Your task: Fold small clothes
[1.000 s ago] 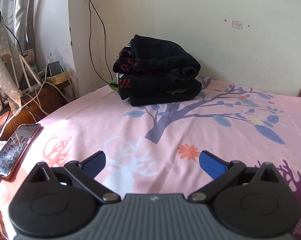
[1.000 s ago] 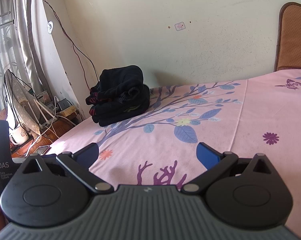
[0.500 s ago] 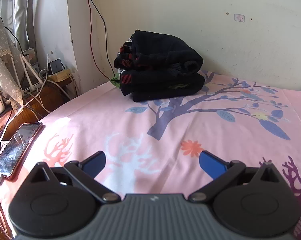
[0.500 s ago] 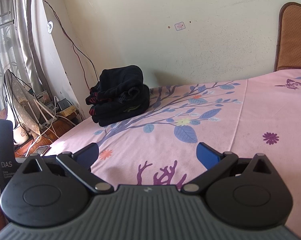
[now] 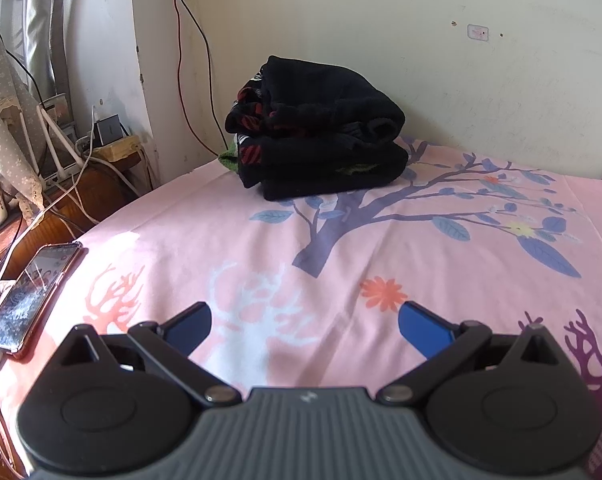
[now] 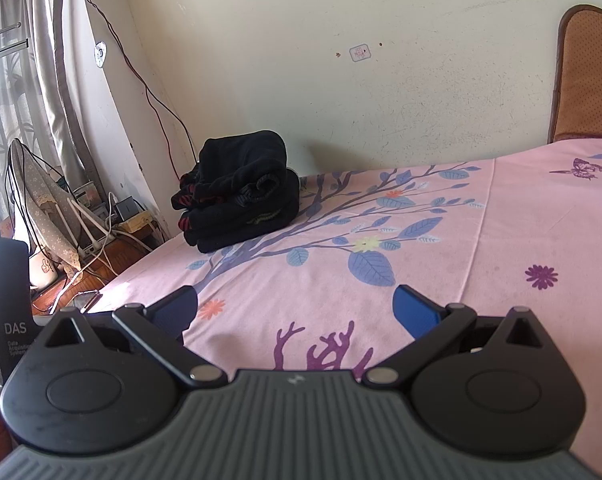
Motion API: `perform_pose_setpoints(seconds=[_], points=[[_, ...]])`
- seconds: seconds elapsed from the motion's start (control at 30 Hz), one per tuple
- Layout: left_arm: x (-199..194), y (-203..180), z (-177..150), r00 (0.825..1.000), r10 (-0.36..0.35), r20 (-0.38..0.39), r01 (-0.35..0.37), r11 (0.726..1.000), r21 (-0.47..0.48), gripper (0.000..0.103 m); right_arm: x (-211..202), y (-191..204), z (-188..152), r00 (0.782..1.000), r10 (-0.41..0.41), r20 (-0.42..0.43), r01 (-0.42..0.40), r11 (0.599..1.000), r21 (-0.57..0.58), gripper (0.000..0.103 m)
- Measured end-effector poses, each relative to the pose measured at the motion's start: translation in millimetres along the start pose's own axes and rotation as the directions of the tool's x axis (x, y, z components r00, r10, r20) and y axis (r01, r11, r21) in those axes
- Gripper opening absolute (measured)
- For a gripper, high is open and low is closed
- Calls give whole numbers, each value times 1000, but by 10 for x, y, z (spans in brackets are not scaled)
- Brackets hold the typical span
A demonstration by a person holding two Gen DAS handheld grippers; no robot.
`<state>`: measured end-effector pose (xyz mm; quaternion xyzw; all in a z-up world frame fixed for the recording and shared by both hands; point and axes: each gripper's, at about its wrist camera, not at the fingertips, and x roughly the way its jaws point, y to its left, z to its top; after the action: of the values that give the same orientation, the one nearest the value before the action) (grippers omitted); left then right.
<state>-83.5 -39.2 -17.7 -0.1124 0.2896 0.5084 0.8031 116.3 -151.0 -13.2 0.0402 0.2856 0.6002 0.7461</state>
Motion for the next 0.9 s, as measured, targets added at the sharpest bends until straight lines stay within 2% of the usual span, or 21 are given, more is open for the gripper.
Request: perform_pose_setpoints(seconds=[0.9], points=[[1,-16,-9,1000,-5,-1,5,1000,2,103,0,5,-2,1000,-1,1,1,1000,0,103]])
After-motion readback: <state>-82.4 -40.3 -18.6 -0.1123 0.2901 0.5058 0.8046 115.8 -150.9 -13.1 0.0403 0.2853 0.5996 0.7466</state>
